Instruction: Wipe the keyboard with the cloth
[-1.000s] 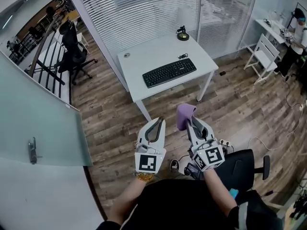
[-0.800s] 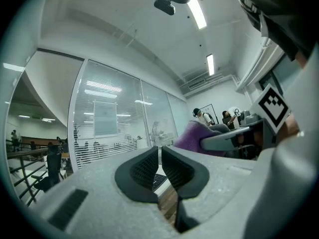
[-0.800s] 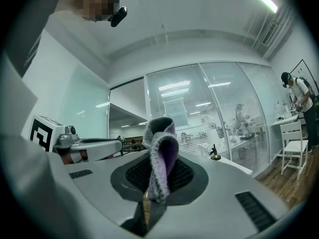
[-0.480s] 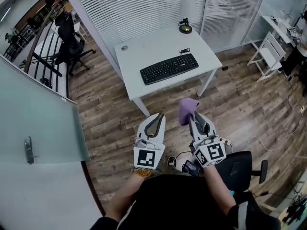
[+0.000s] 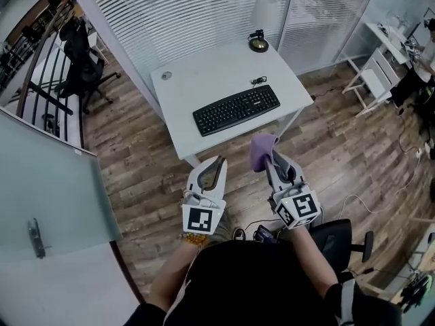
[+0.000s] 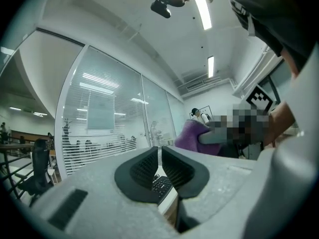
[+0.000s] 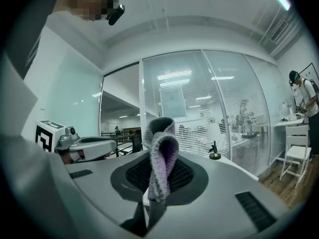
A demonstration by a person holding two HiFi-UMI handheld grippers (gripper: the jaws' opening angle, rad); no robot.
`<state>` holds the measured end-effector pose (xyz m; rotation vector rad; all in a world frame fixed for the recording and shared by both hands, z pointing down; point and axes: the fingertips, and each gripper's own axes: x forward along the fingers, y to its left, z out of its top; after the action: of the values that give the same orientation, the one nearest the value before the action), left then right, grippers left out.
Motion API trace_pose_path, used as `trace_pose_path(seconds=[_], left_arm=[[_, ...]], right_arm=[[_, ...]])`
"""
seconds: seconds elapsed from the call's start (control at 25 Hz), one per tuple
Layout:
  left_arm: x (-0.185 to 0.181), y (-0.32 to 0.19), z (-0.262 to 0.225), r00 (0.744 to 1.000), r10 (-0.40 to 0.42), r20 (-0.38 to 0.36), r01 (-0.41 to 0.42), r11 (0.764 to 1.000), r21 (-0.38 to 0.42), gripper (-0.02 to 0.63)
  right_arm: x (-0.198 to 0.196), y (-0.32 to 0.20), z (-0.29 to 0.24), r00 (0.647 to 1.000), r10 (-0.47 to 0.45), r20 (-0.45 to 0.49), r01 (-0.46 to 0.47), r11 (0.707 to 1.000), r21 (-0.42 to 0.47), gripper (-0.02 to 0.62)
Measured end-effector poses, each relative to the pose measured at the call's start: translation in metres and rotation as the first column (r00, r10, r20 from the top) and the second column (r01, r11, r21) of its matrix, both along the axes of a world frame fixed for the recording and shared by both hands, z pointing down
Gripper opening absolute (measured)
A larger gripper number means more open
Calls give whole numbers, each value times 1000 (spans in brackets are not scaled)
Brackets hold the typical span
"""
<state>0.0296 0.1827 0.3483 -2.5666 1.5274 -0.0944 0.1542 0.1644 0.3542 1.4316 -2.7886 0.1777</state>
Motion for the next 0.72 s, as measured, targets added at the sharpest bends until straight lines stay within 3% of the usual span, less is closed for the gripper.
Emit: trace_pose_path(seconds=[0.36, 0.72], left_arm=[[-40, -83, 30, 993, 103, 61, -103, 995, -2, 35], [-50, -146, 86, 972, 145, 187, -130, 988, -88, 37]], right_arm=[[-18, -85, 18, 997, 60, -50, -63, 997, -55, 41], [16, -166, 59, 987, 103, -124, -122, 980, -155, 41]])
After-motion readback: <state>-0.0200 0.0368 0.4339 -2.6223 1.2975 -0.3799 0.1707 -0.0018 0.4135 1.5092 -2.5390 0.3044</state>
